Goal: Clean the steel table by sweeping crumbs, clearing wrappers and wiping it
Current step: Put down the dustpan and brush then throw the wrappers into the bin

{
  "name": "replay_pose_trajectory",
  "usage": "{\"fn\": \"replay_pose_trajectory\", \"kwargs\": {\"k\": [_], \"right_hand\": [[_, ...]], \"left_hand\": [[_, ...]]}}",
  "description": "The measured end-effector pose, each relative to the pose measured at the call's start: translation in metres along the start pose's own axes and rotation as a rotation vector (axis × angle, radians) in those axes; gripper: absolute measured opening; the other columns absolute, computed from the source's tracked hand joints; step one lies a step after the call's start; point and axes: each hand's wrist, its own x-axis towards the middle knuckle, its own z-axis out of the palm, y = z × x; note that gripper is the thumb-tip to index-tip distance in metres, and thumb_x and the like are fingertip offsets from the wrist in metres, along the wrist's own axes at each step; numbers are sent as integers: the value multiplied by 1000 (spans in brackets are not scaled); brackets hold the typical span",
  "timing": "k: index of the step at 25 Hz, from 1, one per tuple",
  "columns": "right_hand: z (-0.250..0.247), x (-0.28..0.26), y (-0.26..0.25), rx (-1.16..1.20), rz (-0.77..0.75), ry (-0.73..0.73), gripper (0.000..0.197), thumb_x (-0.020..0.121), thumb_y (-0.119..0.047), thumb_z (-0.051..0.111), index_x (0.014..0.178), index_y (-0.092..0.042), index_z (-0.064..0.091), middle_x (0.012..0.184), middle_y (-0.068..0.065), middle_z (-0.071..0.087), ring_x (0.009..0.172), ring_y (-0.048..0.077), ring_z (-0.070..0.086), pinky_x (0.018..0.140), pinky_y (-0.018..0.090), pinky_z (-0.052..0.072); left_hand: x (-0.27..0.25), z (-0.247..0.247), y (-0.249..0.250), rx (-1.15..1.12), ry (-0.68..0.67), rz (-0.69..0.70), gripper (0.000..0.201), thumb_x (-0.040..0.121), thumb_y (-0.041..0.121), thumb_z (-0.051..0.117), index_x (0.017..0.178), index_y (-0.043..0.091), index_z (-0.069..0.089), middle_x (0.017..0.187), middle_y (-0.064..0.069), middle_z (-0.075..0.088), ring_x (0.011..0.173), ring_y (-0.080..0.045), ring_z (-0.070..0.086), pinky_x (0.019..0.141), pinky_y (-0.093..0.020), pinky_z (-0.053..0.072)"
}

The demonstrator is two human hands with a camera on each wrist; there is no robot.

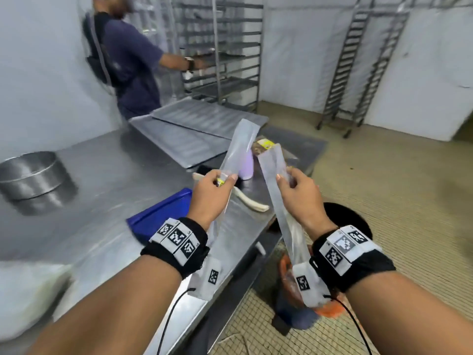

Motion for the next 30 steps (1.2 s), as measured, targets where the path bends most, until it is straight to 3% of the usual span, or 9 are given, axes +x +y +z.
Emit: {"fn": "replay_pose_trajectory", "kwargs": {"k": [3, 5, 7, 9, 14, 18, 22, 25, 30], "right_hand": [[-29, 27, 33, -36, 79, 84, 35, 95, -37, 52, 127, -25, 59, 91, -6, 65, 95, 22, 62, 77, 26, 41], [-45, 47, 52, -69, 134, 139, 40, 96, -37, 51, 132, -20, 56, 84, -9, 55, 88, 18, 58, 78, 28, 43], [-58, 60, 68, -85, 183, 176, 45, 96, -39, 50, 135, -18, 53, 88, -9, 52, 89, 16, 55, 86, 33, 46], [-68, 72, 91, -95, 243, 202, 46, 96, -40, 49, 137, -18, 52, 92, -8, 53, 94, 20, 59, 88, 35, 48], [-86, 89, 158, -98, 358, 234, 46, 96, -39, 50, 138, -20, 51, 93, 1, 64, 88, 21, 64, 80, 38, 54], [-93, 102, 219, -92, 433, 188, 41, 97, -37, 50, 135, -21, 53, 96, 1, 70, 73, 12, 65, 66, 28, 53], [-90, 115, 301, -63, 507, 86, 36, 96, -36, 50, 128, -21, 59, 101, -1, 72, 87, 17, 67, 82, 33, 55], [-76, 115, 353, -43, 578, 8, 31, 97, -31, 50, 123, -20, 61, 98, -1, 72, 85, 17, 64, 77, 28, 50], [-32, 107, 432, -22, 674, -58, 17, 96, -22, 50, 96, -13, 65, 83, 3, 70, 79, 22, 63, 65, 26, 41]], "left_hand": [[30, 59, 12, -29, -117, 47, 34, 89, 41, 65, 79, 9, 60, 69, -9, 60, 69, -24, 55, 65, -33, 42], [49, 93, 22, -34, -205, 42, 29, 89, 44, 64, 77, 17, 59, 65, 2, 55, 65, -18, 51, 62, -30, 40], [62, 122, 29, -22, -275, 50, 26, 89, 47, 62, 80, 22, 60, 66, 7, 54, 65, -15, 50, 61, -29, 38], [73, 155, 33, -17, -337, 72, 29, 89, 47, 62, 84, 19, 63, 66, 6, 55, 65, -15, 50, 59, -30, 38], [75, 235, 26, 12, -454, 43, 30, 91, 45, 62, 89, 15, 64, 71, 3, 56, 62, -11, 49, 51, -20, 35], [72, 296, 2, 64, -500, -35, 21, 92, 40, 62, 91, 20, 61, 72, 9, 53, 66, -11, 49, 57, -26, 38], [67, 360, -38, 146, -519, -199, 17, 91, 37, 62, 92, 20, 64, 85, 8, 60, 81, -16, 58, 70, -30, 46], [60, 392, -79, 246, -552, -280, 18, 90, 35, 62, 86, 18, 62, 85, 0, 66, 85, -22, 63, 74, -36, 50], [51, 436, -141, 335, -566, -391, 18, 91, 27, 64, 93, 9, 65, 87, 1, 69, 85, -17, 63, 70, -27, 42]]}}
